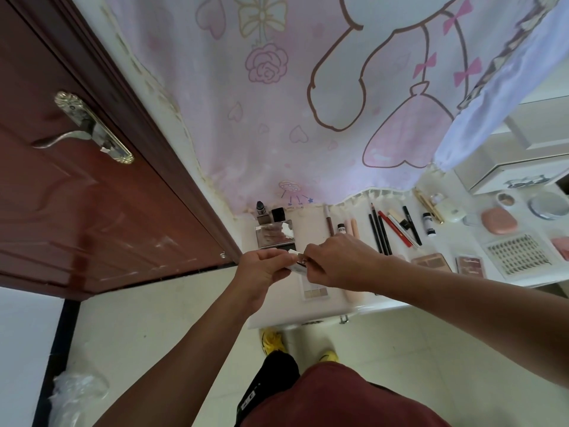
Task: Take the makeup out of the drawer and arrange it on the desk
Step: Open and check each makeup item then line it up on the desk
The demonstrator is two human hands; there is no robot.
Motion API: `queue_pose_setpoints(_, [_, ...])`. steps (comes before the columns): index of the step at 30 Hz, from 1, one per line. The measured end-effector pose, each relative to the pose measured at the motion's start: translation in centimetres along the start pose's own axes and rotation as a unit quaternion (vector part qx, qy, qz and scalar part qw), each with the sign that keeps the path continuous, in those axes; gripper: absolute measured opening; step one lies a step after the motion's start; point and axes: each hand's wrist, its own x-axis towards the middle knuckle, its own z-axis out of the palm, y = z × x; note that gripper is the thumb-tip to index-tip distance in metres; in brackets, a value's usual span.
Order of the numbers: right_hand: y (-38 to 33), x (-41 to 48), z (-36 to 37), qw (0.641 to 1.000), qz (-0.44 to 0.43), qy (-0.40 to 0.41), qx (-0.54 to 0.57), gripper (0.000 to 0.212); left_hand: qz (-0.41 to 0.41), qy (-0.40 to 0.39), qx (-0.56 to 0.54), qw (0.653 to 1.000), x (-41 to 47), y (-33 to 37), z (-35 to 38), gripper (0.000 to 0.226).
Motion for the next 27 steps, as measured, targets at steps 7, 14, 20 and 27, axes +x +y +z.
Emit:
queue_pose_setpoints(7, [0.4, 0.2, 1.9, 0.997, -0.013, 0.073, 0.033, 0.045, 0.009, 0.003, -0.011, 1.000, 0.3, -0.2, -0.1, 0.015])
queue_pose_setpoints(14, [2.2, 0.1, 0.8, 0.957, 0.076, 0.004, 0.278, 0.022, 0.022, -0.018, -0.074, 0.997, 0.6, 0.2, -0.9, 0.027])
queue_pose_setpoints(20, [3.4, 0.5, 1.8, 0.806, 0.163, -0.068, 0.565, 0.020, 0.031, -0.047, -0.091, 0.994, 0.9, 0.0, -1.5, 0.039])
queue_pose_setpoints(27, [3.5, 0.6, 2.8, 0.817, 0.132, -0.095, 0.553, 0.023, 0.016, -0.058, -0.096, 0.994, 0.9, -0.8, -2.4, 0.045])
